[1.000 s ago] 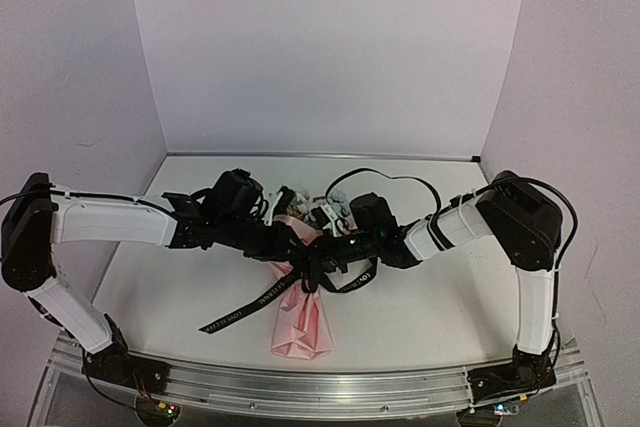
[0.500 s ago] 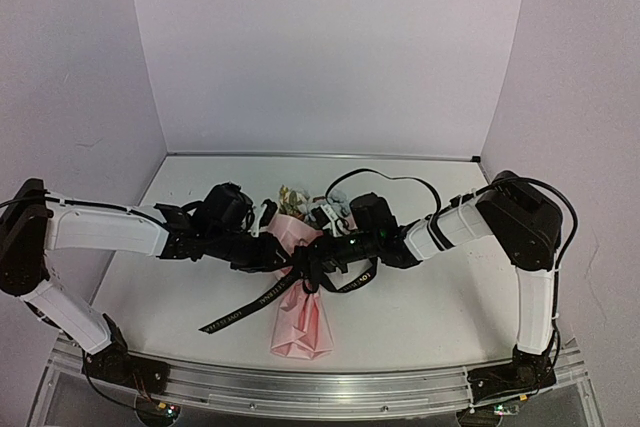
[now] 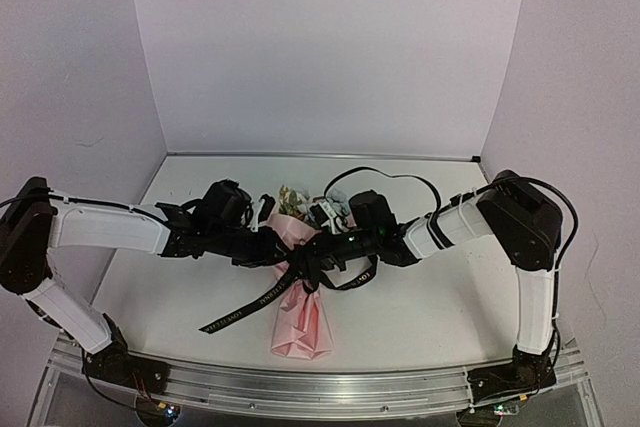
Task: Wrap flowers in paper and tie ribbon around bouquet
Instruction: Cross the ribbon over the folded bouquet.
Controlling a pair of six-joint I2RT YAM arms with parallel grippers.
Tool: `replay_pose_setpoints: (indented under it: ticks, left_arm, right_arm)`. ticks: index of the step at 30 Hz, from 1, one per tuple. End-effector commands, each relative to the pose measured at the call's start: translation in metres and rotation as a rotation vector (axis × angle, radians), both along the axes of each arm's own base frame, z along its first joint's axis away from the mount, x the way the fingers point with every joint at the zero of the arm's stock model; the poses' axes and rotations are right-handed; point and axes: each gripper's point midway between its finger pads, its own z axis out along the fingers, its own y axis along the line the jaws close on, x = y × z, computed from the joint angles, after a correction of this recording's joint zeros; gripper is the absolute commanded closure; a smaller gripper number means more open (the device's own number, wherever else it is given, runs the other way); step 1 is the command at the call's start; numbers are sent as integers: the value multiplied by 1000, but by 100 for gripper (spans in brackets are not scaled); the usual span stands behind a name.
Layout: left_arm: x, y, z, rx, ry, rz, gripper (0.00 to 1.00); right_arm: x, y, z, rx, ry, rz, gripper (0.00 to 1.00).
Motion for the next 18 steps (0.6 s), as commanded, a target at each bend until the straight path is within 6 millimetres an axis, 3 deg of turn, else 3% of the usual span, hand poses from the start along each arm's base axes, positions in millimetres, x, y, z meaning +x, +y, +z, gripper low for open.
replay_pose_setpoints:
  ticks: [1,15,18]
  left_arm:
    - [7,-3,0,-30,-7,13,76]
    - [4,-13,-3,-80,24,-14,73]
    - [4,-14,-3,-84,27,-15,77]
  right_arm:
    - [4,9,14,45,-25,14,100]
    - [6,10,12,43,-17,10,100]
    - [6,10,11,41,-16,9,100]
